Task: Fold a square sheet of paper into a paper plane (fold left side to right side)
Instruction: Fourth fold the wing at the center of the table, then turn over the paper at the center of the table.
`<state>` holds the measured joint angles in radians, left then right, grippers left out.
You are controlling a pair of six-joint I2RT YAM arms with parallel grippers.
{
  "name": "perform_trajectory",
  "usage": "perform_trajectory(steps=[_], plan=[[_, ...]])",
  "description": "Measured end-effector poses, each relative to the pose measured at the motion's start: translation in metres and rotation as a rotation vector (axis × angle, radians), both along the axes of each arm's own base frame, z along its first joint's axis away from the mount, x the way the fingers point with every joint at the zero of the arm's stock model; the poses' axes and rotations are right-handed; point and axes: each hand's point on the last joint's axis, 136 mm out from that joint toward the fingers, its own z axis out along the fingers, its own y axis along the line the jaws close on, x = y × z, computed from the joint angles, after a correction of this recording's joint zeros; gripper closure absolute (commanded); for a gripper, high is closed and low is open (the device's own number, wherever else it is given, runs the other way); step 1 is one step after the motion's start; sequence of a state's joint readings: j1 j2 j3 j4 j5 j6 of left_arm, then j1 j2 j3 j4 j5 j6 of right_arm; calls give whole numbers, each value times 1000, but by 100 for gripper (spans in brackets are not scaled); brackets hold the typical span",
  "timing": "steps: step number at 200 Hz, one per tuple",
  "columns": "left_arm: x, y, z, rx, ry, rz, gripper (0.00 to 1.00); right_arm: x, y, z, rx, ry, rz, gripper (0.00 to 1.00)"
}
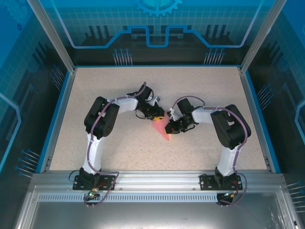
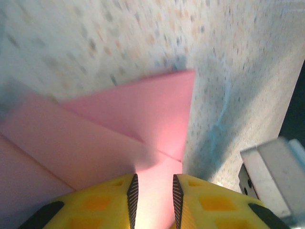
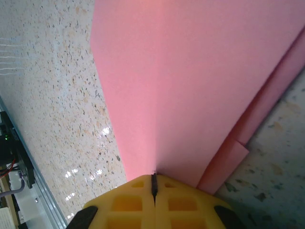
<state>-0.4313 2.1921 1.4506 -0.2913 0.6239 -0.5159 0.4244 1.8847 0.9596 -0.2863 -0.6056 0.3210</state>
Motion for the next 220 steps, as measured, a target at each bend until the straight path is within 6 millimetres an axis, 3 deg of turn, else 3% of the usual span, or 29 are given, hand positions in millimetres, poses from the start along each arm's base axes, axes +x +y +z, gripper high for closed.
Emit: perform_trajectory(steps=[48, 66, 85, 121, 141, 154, 179, 196, 220], plan=[[10, 6, 3, 5, -25, 21, 65, 0, 1, 2, 15, -23, -2, 100], [12, 10, 11, -2, -45, 30, 60, -2, -1, 4, 18, -25, -13, 95], [15, 20, 35, -25, -93, 54, 55, -5, -3, 7, 17, -27, -24, 90], [14, 50, 109, -92, -255, 122, 52, 5, -12, 35, 36, -116, -69, 74], [8, 59, 128, -121, -302, 151, 53, 15, -28, 55, 29, -199, -119, 64], [4, 59, 121, -133, -290, 160, 53, 25, -39, 66, 16, -255, -156, 60], [-9, 51, 77, -128, -181, 162, 54, 40, -57, 84, -7, -340, -214, 53], [-16, 38, 48, -119, -108, 147, 54, 45, -67, 92, -16, -379, -250, 47], [-26, 21, 25, -122, -52, 118, 54, 46, -75, 98, -9, -417, -286, 37]])
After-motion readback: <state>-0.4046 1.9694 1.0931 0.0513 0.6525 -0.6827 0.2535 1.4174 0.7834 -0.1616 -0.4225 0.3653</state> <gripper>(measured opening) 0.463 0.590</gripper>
